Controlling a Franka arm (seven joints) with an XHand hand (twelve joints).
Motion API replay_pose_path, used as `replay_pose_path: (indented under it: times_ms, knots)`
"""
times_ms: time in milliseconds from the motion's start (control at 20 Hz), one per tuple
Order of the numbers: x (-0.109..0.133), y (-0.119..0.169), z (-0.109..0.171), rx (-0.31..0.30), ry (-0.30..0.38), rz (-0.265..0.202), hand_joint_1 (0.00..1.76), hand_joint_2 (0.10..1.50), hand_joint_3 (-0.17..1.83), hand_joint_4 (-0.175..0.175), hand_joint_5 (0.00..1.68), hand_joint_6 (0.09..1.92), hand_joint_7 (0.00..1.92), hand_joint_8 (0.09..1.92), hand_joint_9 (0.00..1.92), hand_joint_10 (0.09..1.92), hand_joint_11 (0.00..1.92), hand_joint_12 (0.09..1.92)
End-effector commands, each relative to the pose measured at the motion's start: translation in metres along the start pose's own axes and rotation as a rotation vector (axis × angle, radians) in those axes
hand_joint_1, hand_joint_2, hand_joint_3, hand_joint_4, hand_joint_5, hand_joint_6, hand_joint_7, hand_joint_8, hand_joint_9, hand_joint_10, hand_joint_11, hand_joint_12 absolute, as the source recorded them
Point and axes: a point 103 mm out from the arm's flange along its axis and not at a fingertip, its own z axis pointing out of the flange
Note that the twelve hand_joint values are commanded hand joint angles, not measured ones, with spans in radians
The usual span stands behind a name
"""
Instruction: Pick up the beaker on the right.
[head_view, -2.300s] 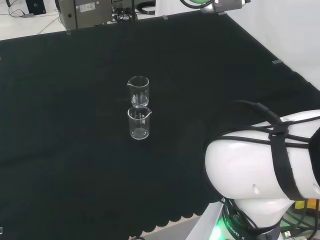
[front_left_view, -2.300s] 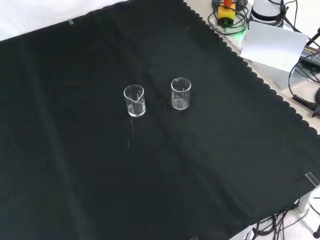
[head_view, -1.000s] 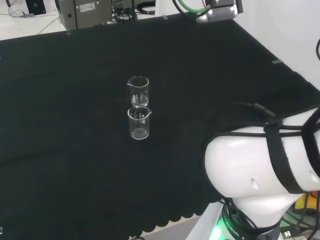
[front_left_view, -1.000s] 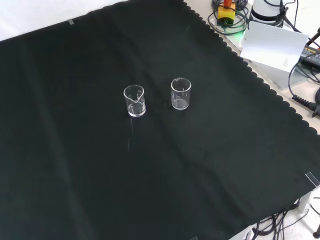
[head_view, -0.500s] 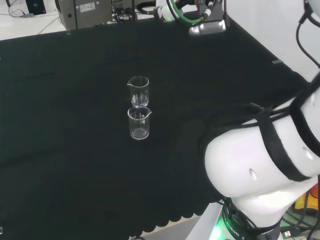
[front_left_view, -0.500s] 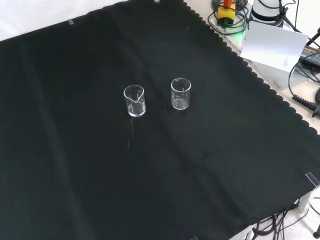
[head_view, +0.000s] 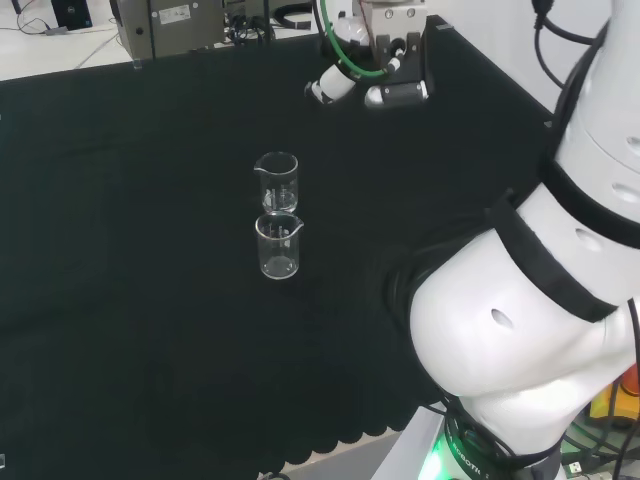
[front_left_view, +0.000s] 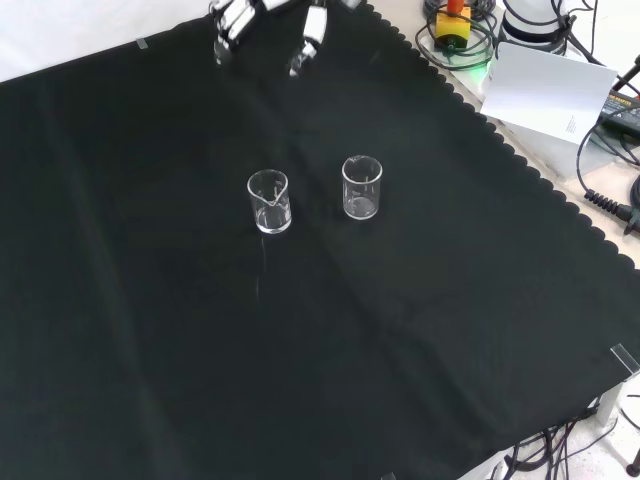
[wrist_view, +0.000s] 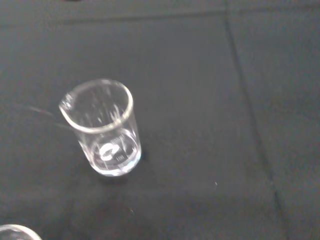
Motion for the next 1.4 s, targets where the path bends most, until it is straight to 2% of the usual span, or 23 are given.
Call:
replay_pose_path:
  times_ms: [50, 200, 550, 700, 900, 1050, 1250, 1400]
  knots:
    - [0.003, 0.068, 0.055, 0.005, 0.121, -0.098, 0.71, 0.72, 0.51, -0.038, 0.38, 0.09, 0.16, 0.69, 0.28, 0.70, 0.00, 1.42]
    - [0.006, 0.068, 0.070, -0.003, 0.158, -0.132, 0.71, 0.69, 0.51, -0.039, 0.38, 0.09, 0.19, 0.71, 0.31, 0.71, 0.02, 1.43]
    - [0.006, 0.076, 0.103, 0.039, 0.198, -0.171, 0.74, 0.65, 0.52, -0.039, 0.41, 0.09, 0.21, 0.71, 0.34, 0.70, 0.02, 1.42]
    - [0.005, 0.078, 0.113, 0.023, 0.220, -0.203, 0.76, 0.64, 0.52, -0.039, 0.42, 0.09, 0.22, 0.71, 0.35, 0.70, 0.02, 1.42]
    - [0.003, 0.081, 0.125, 0.010, 0.277, -0.248, 0.83, 0.61, 0.54, -0.039, 0.44, 0.09, 0.26, 0.72, 0.39, 0.69, 0.05, 1.42]
    - [0.002, 0.083, 0.138, 0.023, 0.323, -0.282, 0.86, 0.59, 0.57, -0.038, 0.45, 0.09, 0.29, 0.71, 0.41, 0.68, 0.06, 1.41]
    - [-0.001, 0.089, 0.155, 0.060, 0.367, -0.299, 0.86, 0.58, 0.59, -0.036, 0.44, 0.09, 0.30, 0.71, 0.40, 0.67, 0.06, 1.41]
    - [-0.004, 0.094, 0.163, 0.061, 0.410, -0.325, 0.86, 0.57, 0.61, -0.036, 0.39, 0.09, 0.25, 0.69, 0.34, 0.65, 0.03, 1.41]
